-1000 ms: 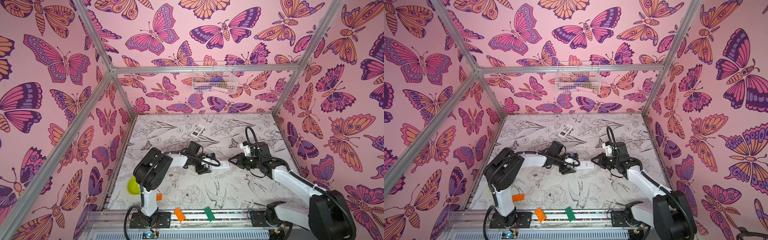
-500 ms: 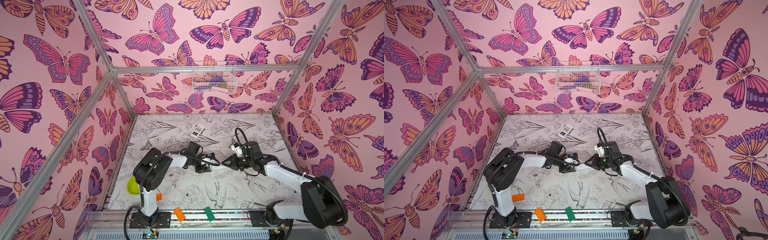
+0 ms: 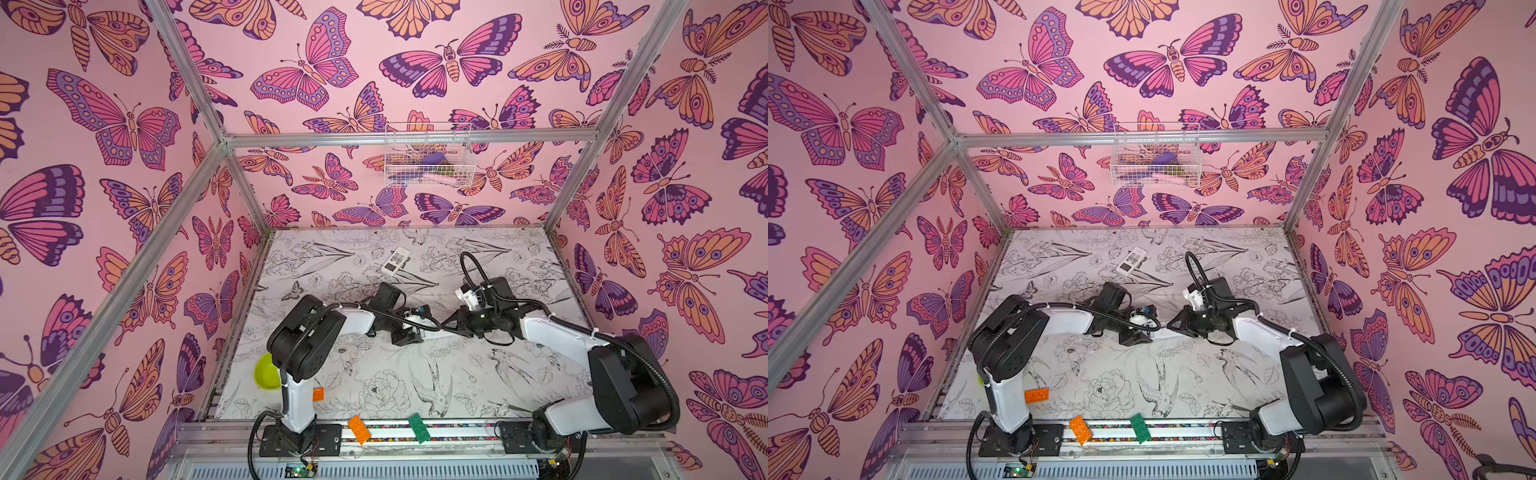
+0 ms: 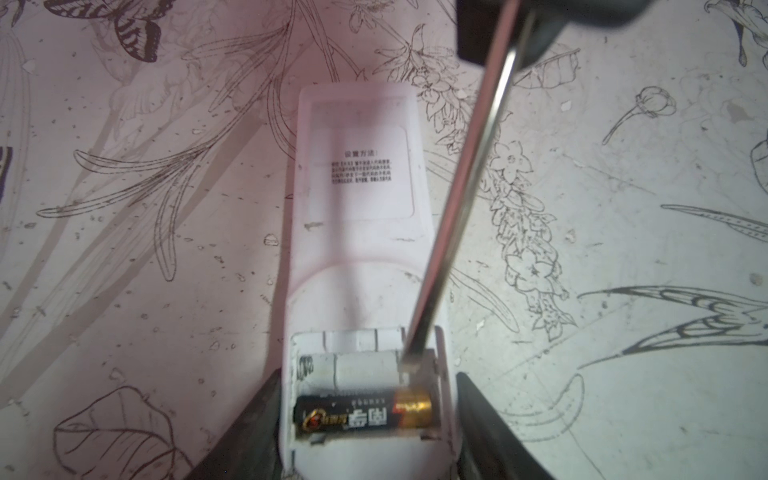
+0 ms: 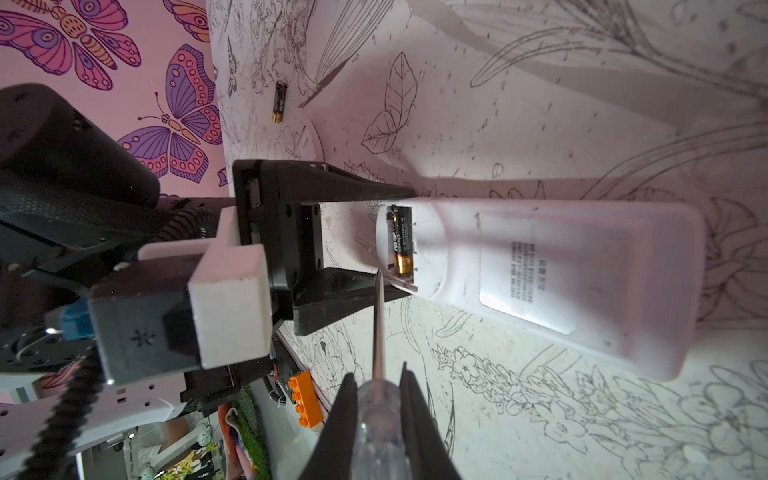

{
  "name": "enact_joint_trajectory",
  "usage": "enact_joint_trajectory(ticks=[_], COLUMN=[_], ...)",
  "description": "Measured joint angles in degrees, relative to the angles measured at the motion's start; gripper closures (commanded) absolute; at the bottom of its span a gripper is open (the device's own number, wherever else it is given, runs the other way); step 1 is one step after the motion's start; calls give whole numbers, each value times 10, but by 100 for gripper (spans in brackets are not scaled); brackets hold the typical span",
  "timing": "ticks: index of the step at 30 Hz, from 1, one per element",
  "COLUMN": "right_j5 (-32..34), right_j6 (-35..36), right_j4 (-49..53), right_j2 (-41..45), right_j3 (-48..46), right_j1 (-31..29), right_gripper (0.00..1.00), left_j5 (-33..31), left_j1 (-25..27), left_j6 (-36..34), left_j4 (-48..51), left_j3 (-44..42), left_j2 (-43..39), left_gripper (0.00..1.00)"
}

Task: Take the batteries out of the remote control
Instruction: 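Insert the screwdriver tip beside the battery's metal end with the right gripper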

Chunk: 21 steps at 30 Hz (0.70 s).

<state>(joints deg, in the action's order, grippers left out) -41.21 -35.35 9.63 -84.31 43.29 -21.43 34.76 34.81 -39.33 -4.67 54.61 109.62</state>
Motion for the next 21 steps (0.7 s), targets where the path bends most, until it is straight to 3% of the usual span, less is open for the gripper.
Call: enact_joint_trajectory(ticks=[8,21], right_j5=[-4,-14], right_j6=[63,71], right_j4=[69,63], right_j2=[-33,-92], right_j3=[47,64], right_j1=[0,-5], right_gripper=[100,100], left_j5=[8,17], left_j1=[-2,-4], left_j6=[-9,-25], left_j4=[12,21], left_j3=[7,11], left_j2=[3,5], left_gripper=[52,53])
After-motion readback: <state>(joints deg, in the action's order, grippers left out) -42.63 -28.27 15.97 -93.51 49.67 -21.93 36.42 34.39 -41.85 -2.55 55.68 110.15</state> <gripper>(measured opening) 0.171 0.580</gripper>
